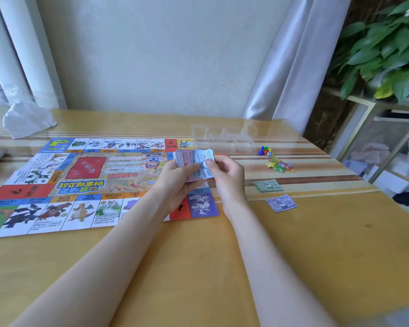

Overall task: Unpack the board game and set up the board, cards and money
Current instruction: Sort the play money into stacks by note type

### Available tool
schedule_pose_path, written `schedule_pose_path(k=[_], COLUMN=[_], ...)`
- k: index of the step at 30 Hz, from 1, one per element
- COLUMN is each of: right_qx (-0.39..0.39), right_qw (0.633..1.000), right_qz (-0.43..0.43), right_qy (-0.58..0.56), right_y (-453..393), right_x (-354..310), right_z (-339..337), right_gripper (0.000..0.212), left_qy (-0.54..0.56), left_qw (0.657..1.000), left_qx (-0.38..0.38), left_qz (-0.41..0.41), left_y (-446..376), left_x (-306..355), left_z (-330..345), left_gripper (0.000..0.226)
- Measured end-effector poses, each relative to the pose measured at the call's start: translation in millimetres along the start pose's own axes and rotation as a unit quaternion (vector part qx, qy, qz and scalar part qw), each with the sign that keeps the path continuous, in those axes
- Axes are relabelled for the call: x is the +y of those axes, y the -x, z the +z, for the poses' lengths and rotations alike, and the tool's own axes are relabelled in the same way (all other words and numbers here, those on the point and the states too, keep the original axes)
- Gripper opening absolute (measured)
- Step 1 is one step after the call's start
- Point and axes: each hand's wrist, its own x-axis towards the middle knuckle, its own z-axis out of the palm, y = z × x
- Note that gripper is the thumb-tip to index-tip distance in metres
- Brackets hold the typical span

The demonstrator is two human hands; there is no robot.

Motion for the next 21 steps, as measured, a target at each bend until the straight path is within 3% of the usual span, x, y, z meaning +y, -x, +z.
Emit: schedule_pose_path(k=[13, 16, 21], right_qx=[0.018, 0.022, 0.041], right_qw=[1.000, 1.000, 0.999], right_qz=[-0.006, -0.010, -0.019], right_qy=[-0.007, 0.005, 0.003], right_y=[10.7, 13.1, 13.2], right_x=[-6.2, -6.6, -5.3], right_z=[1.4, 4.4, 2.6], right_gripper=[0.004, 0.024, 0.006], left_qy=[0.006, 0.005, 0.005], left_qw=[1.000, 1.000, 0.999], left_qx=[-0.019, -0.020, -0.031], left_qz=[0.004, 0.002, 0.006], left_y=[7.1, 6.1, 6.4], left_x=[3.5, 3.4, 1.4], left_z=[0.8, 0.7, 1.9], left_gripper=[0.018, 0.015, 0.016])
